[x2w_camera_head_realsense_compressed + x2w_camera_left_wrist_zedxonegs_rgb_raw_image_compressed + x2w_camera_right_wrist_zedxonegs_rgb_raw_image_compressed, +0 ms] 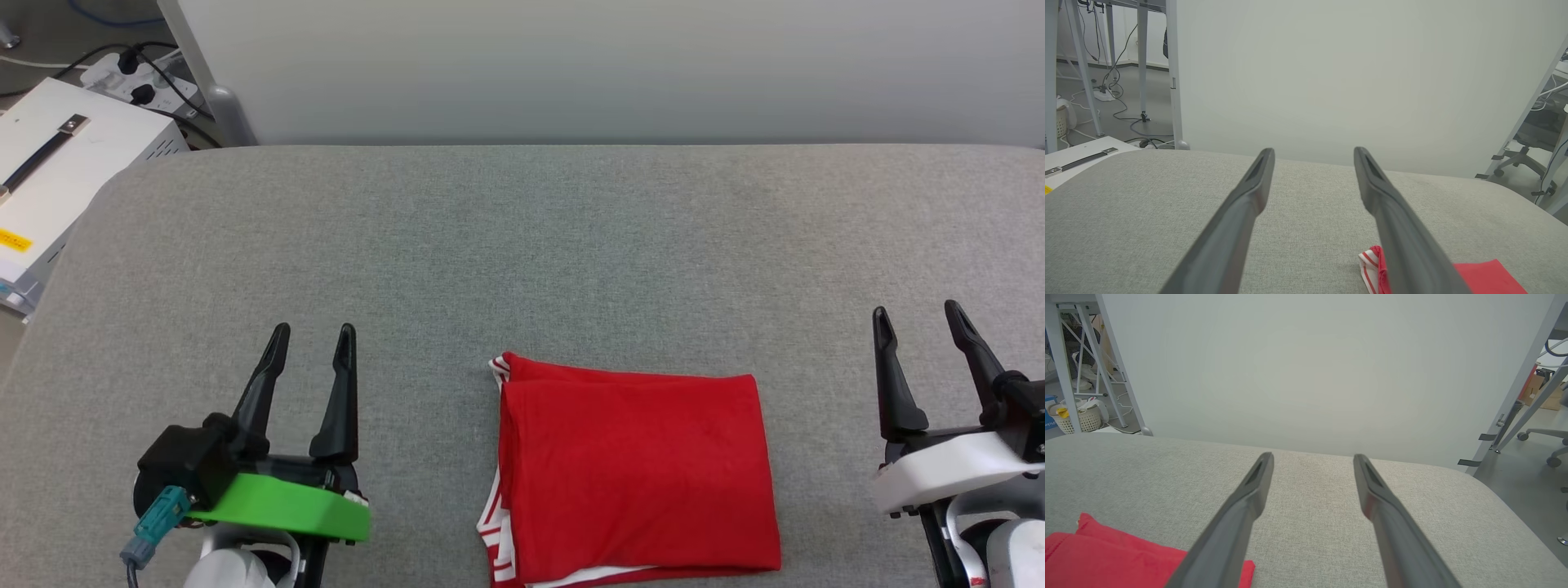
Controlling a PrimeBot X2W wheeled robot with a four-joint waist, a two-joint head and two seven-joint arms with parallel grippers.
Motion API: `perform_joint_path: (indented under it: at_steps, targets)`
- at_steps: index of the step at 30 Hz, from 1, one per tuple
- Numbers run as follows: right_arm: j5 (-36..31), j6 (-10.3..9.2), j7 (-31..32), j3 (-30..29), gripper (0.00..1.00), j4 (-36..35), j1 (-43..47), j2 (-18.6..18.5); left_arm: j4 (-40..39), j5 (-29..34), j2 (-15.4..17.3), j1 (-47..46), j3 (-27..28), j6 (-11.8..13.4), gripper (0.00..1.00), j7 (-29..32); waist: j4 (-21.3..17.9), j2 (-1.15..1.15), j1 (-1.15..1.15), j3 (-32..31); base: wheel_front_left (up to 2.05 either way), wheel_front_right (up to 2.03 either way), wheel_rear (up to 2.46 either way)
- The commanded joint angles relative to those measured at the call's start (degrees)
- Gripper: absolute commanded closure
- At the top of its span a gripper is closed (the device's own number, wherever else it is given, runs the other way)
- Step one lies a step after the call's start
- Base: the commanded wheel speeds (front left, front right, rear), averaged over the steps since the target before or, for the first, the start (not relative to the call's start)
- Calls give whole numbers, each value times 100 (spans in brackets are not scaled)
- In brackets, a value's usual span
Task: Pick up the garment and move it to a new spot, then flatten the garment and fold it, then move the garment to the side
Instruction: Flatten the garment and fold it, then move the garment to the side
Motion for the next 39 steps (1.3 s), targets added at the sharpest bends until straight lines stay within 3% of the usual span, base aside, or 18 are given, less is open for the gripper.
perform_joint_path:
  at_steps: [1,9,15,22,28,34,39]
  targets:
    - [-15,-4,-34,6,0,-19,63,17,14,-18,20,54,-26,-16,0,-33,-3,60,0,15,0,0,0]
    - [-30,-4,43,56,0,-30,25,30,54,-46,34,-8,-83,-16,0,-33,7,60,0,42,0,0,0]
    - [155,-4,560,183,0,-80,74,-9,94,-29,76,-47,-150,-16,0,-33,66,60,0,132,0,0,0]
    - [652,-4,2457,536,0,-106,206,-186,66,13,108,-175,-225,-17,0,-33,193,60,0,356,0,0,0]
    - [1098,-4,4069,621,0,-125,251,-93,-126,63,81,-314,-275,-17,0,-33,371,60,0,605,0,0,0]
    - [1007,-4,4884,530,0,64,110,107,-137,48,115,-439,-330,-17,0,-33,539,60,0,824,0,0,0]
    - [1047,-4,5026,525,0,338,-33,219,-124,36,112,-546,-380,-17,0,-33,658,60,0,985,0,0,0]
